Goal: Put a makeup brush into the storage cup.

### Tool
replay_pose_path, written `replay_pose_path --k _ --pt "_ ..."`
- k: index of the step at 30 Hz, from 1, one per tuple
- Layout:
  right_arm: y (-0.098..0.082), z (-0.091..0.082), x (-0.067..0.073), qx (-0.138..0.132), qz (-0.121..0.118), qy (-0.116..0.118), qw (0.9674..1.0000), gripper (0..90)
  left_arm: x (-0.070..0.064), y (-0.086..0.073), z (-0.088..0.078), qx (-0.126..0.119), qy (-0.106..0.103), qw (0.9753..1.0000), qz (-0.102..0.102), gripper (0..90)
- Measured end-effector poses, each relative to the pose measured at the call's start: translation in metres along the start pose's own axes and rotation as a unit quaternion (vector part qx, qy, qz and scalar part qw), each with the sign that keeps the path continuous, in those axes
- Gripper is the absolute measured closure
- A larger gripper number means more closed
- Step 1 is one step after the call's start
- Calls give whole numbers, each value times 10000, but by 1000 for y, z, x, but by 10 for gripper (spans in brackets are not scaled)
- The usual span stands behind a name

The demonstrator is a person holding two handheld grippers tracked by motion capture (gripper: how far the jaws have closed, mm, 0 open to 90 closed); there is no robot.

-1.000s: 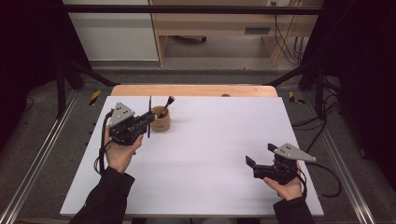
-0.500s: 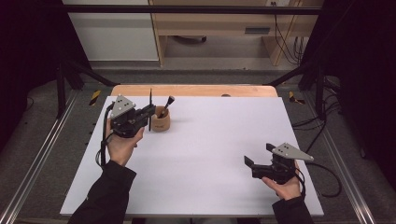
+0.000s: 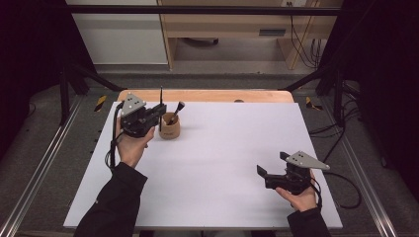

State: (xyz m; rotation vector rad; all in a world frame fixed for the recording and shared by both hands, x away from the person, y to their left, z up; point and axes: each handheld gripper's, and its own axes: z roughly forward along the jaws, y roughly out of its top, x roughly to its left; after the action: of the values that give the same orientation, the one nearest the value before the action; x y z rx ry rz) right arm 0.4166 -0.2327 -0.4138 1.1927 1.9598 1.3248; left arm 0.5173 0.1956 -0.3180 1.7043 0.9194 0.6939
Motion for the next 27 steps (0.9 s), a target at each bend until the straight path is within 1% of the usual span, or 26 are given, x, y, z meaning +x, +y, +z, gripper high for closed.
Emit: replay_pose_path --k 4,6,8,10,11,14,15,16,17,21,23,27 --pt "0 0 0 -14 27 -15 10000 50 4 0 9 38 -1 10000 13 845" --pt "0 0 0 -11 21 -6 10000 50 6 0 13 51 -28 10000 -17 845" --pt "0 0 0 -12 11 -6 10000 50 8 -1 17 56 -32 10000 17 845" --pt "0 0 0 -12 10 -8 10000 50 11 0 23 67 -48 10000 -8 845" --pt "0 0 0 -12 10 -8 10000 50 11 0 23 67 -48 10000 -8 845" --pt "0 0 0 -1 6 -5 10000 50 15 0 30 83 2 10000 -20 845" --pt "0 0 0 -1 6 -5 10000 50 15 0 30 83 2 10000 -20 846" --pt "0 0 0 -8 14 -5 10000 50 16 -1 33 104 17 9999 7 846" --pt "0 0 0 -8 14 -5 10000 50 16 -1 33 104 17 9999 7 846" --pt "0 -1 0 -8 3 -6 10000 50 18 -4 44 162 45 9999 -15 846" --pt "0 -1 0 -7 0 -3 10000 49 18 -5 46 158 37 9999 -25 845" --pt "0 -1 0 -6 8 10 10000 49 18 -7 53 169 68 9998 1 846"
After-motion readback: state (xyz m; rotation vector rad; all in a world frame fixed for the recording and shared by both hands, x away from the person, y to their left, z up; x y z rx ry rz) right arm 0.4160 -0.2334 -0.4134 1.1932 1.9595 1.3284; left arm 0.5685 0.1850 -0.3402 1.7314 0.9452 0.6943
